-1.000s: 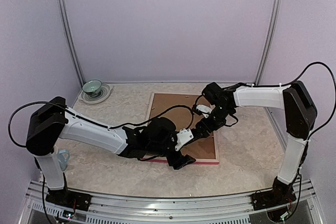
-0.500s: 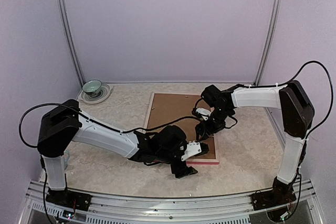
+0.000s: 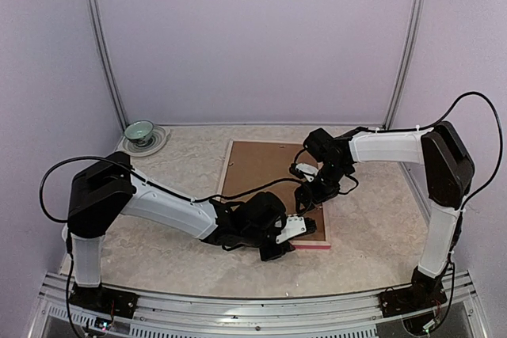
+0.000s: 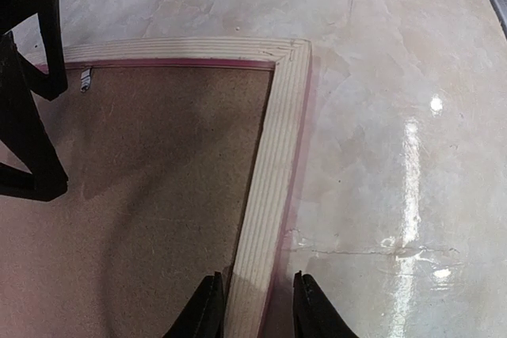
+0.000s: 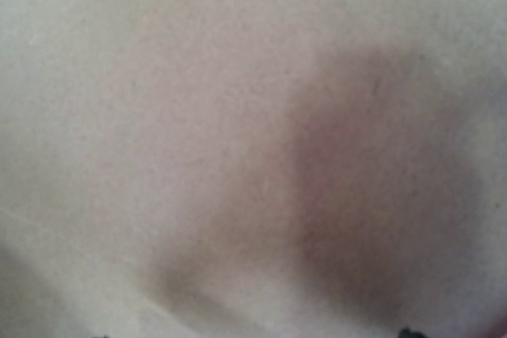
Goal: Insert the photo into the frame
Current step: Press the fastener onto the backboard.
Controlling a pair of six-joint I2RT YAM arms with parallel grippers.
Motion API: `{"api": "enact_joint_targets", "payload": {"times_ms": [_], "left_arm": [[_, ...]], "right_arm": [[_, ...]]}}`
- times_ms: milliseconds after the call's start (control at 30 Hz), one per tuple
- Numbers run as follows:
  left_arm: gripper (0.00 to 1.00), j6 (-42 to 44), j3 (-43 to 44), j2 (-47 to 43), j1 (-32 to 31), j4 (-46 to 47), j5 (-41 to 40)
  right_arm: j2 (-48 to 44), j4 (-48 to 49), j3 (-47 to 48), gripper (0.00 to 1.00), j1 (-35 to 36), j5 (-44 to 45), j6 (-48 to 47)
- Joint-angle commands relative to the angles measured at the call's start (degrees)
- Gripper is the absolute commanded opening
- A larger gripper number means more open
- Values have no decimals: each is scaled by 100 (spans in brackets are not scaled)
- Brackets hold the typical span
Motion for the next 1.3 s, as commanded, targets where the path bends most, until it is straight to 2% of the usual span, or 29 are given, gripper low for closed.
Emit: {"api": "enact_joint_targets", "payload": {"times_ms": [0,100,300,633,1267], "left_arm": [[29,-13,13,156,-40,-63,54],[23,-31,10,160,-32,-46,-16],[17,-75,13,167,-26,-11,-119],[16,-101,5,199,-15,7,-188],[16,-118,-66,134,-28,104,-202]], "right_arm": [[30,-125,65,77,59,-68,51],[36,-129,57,77,60,-93,48],[-18,-183,-15,75,85,-72,65],[-77,-449,-69,75,121,416,120],[181,-321,-4,74,131,441,17]]}}
